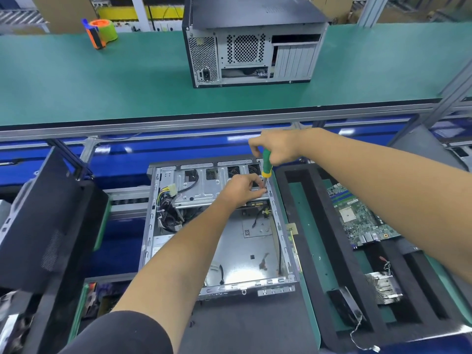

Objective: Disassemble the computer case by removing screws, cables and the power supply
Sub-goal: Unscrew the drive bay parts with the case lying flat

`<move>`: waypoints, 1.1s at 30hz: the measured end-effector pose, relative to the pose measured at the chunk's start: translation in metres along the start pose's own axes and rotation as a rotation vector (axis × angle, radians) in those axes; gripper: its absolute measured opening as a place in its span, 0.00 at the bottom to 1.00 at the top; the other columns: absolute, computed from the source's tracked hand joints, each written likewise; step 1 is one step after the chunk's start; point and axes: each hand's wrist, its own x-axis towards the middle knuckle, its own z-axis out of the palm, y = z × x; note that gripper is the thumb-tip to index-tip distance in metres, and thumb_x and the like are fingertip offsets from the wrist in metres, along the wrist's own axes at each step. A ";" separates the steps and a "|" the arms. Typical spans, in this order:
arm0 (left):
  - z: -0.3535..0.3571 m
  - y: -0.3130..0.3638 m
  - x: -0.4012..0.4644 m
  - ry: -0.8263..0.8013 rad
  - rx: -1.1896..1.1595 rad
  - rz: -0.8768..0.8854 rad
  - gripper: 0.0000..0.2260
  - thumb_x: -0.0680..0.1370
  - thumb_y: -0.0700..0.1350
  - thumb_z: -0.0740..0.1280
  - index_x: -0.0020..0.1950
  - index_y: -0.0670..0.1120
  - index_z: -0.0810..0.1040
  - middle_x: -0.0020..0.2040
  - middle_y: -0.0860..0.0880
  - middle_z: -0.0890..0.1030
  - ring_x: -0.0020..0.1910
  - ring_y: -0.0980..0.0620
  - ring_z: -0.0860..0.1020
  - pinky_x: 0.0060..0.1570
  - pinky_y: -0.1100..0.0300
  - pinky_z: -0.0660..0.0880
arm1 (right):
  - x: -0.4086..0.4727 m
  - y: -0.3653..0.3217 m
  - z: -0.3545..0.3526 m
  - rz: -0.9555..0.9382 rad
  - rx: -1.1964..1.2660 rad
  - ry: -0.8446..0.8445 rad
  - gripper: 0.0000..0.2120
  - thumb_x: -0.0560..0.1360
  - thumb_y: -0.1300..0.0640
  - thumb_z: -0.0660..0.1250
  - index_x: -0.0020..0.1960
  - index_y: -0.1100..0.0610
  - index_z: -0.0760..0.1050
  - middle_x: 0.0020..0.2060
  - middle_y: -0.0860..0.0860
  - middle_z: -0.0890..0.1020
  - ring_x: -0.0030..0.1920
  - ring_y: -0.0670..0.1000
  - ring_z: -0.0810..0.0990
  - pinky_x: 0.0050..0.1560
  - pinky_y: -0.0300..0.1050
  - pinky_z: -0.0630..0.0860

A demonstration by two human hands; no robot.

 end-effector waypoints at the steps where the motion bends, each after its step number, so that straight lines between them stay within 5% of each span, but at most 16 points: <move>1: 0.000 0.000 0.000 0.002 0.001 -0.003 0.07 0.77 0.51 0.75 0.50 0.49 0.83 0.33 0.48 0.73 0.32 0.51 0.68 0.36 0.56 0.67 | 0.000 0.000 0.000 0.034 -0.066 0.000 0.12 0.72 0.64 0.65 0.53 0.54 0.70 0.45 0.55 0.76 0.37 0.55 0.71 0.36 0.48 0.65; 5: 0.001 0.000 0.000 0.004 0.002 -0.002 0.06 0.77 0.51 0.75 0.49 0.51 0.83 0.31 0.53 0.70 0.31 0.53 0.68 0.36 0.57 0.67 | 0.001 -0.002 -0.004 0.164 -0.360 0.003 0.11 0.80 0.42 0.58 0.48 0.49 0.68 0.39 0.48 0.75 0.36 0.49 0.71 0.34 0.47 0.62; 8: 0.001 0.000 0.001 0.006 0.027 0.006 0.07 0.77 0.52 0.75 0.49 0.50 0.82 0.30 0.54 0.70 0.31 0.54 0.68 0.35 0.57 0.66 | 0.002 -0.001 -0.001 0.047 -0.147 0.024 0.02 0.78 0.56 0.61 0.50 0.50 0.70 0.42 0.50 0.73 0.40 0.56 0.74 0.37 0.53 0.70; 11: 0.000 0.001 0.000 0.000 0.040 0.011 0.08 0.77 0.52 0.74 0.50 0.49 0.82 0.31 0.53 0.70 0.31 0.53 0.69 0.36 0.56 0.67 | -0.001 -0.002 0.001 -0.039 0.001 -0.009 0.12 0.72 0.67 0.64 0.53 0.55 0.72 0.48 0.55 0.71 0.44 0.63 0.76 0.44 0.61 0.76; 15: 0.001 0.001 0.000 -0.003 0.039 0.004 0.07 0.77 0.52 0.74 0.50 0.50 0.82 0.31 0.53 0.71 0.31 0.53 0.69 0.36 0.57 0.68 | 0.000 -0.004 -0.002 0.102 -0.278 0.002 0.07 0.79 0.47 0.60 0.52 0.49 0.69 0.42 0.50 0.76 0.38 0.53 0.73 0.35 0.48 0.64; 18: 0.000 0.000 0.001 -0.001 0.043 0.003 0.07 0.77 0.52 0.74 0.49 0.51 0.81 0.30 0.54 0.70 0.30 0.54 0.68 0.34 0.58 0.66 | 0.001 -0.001 -0.001 0.013 -0.219 0.030 0.03 0.79 0.55 0.59 0.51 0.48 0.68 0.44 0.50 0.74 0.39 0.54 0.71 0.36 0.50 0.67; 21: 0.000 0.001 0.000 0.000 0.041 0.013 0.07 0.77 0.52 0.74 0.49 0.50 0.82 0.30 0.55 0.69 0.30 0.56 0.68 0.33 0.60 0.65 | -0.002 0.002 0.004 -0.071 -0.037 0.025 0.14 0.73 0.66 0.63 0.54 0.52 0.70 0.49 0.53 0.69 0.41 0.57 0.72 0.38 0.52 0.69; 26: 0.000 0.001 0.000 -0.003 0.049 0.008 0.07 0.77 0.52 0.74 0.49 0.51 0.82 0.30 0.54 0.70 0.30 0.55 0.69 0.35 0.57 0.67 | 0.005 0.000 0.002 0.022 -0.349 0.056 0.06 0.81 0.46 0.59 0.54 0.47 0.67 0.39 0.49 0.76 0.36 0.52 0.73 0.33 0.47 0.63; 30: 0.000 0.000 0.000 0.006 0.041 0.025 0.07 0.77 0.51 0.75 0.48 0.50 0.81 0.30 0.55 0.69 0.30 0.56 0.68 0.33 0.60 0.64 | 0.005 0.001 0.004 -0.135 -0.047 0.040 0.12 0.70 0.67 0.63 0.49 0.54 0.72 0.44 0.54 0.73 0.45 0.62 0.75 0.43 0.60 0.75; 33: 0.000 0.001 0.000 0.005 0.043 0.028 0.08 0.77 0.51 0.75 0.50 0.48 0.82 0.30 0.54 0.69 0.30 0.56 0.67 0.33 0.58 0.64 | 0.005 0.004 0.009 -0.164 -0.017 0.085 0.12 0.69 0.70 0.64 0.48 0.57 0.74 0.43 0.53 0.73 0.44 0.58 0.74 0.42 0.54 0.73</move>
